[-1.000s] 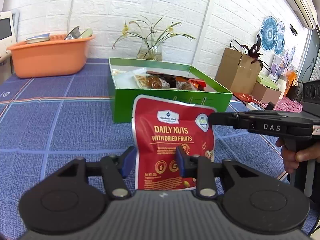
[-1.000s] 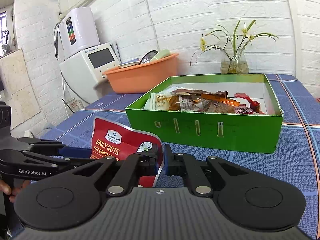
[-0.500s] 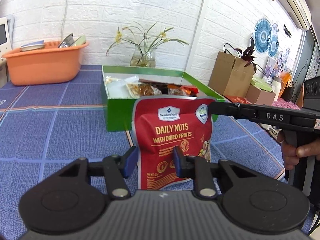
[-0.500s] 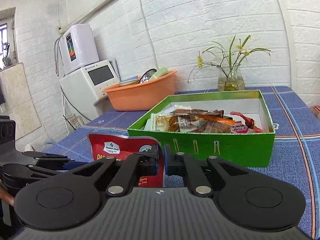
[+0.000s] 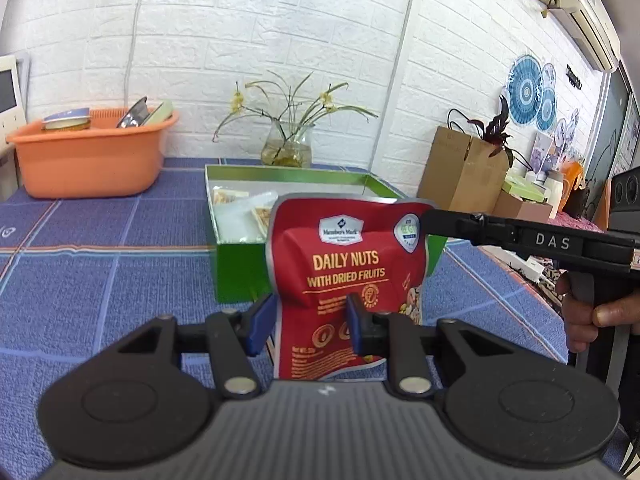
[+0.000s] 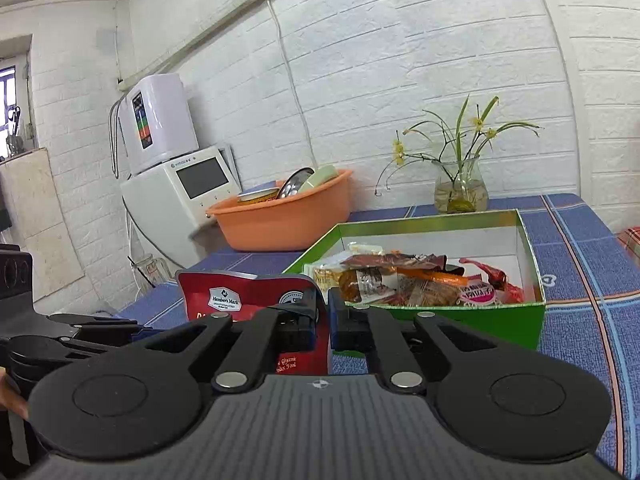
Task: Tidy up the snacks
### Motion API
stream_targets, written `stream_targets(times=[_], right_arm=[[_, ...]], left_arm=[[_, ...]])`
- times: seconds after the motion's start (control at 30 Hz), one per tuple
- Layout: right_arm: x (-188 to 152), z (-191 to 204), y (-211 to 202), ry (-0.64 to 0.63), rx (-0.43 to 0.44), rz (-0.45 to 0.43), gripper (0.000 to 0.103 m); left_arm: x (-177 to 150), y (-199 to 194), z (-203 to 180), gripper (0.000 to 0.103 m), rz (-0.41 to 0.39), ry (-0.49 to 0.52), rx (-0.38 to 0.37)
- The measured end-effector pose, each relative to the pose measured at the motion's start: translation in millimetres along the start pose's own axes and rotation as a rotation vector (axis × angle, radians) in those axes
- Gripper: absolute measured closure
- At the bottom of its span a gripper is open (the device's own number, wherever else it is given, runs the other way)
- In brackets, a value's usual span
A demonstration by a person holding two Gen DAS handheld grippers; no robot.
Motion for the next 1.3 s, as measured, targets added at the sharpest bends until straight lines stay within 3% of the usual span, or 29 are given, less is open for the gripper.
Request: stream_targets(times=[0.33, 0.63, 0.77, 0.93, 0.97, 1.0, 1.07, 1.13, 1.2, 1.3], right_arm=[[51, -7, 10, -0.005, -0.011, -0.064, 0.090], [91, -44, 26, 0.035, -0.060, -0.178, 0.082], [87, -65, 37, 0.046, -0.083, -0.205, 0.081], [69, -98, 54, 0.130, -0.108, -0.153, 0.081], [67, -103, 56, 0.146, -0.109, -0.146, 0.081], [65, -108, 58, 0.165, -0.108, -0.142, 0.081], [65, -117, 63, 0.208, -0.110, -0.127, 0.069], [62, -124, 70, 0.252, -0.121, -0.101, 0.059], [59, -124, 76, 0.238, -0.163, -0.083, 0.054], [55, -120, 78, 0.173, -0.248, -0.077, 0.034]], left_arm=[[57, 8, 2, 0.081, -0.074, 0.015, 0.022], [118, 66, 1, 0.078, -0.093, -0.019, 0.013], [129, 101, -8, 0.069, -0.058, 0.047, 0.052], [122, 136, -2, 0.064, 0.003, 0.005, 0.027], [122, 141, -1, 0.059, -0.003, 0.004, 0.030], [123, 145, 0, 0.048, -0.013, 0.007, 0.036], [125, 150, 3, 0.039, -0.033, -0.007, 0.025], [125, 151, 7, 0.039, -0.036, -0.020, 0.043], [122, 147, 8, 0.036, -0.049, 0.006, 0.081], [116, 138, 4, 0.030, -0.068, 0.076, 0.141]])
Point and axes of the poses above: each gripper's, at about its wrist camera, not at the fingertips, and y roughly the way its jaws point, z to its left, x to its top, the point moved 6 cm from there along y, roughly the way its jaws point, and after that the axes turned 4 degrees about z, right-handed, at the moved point
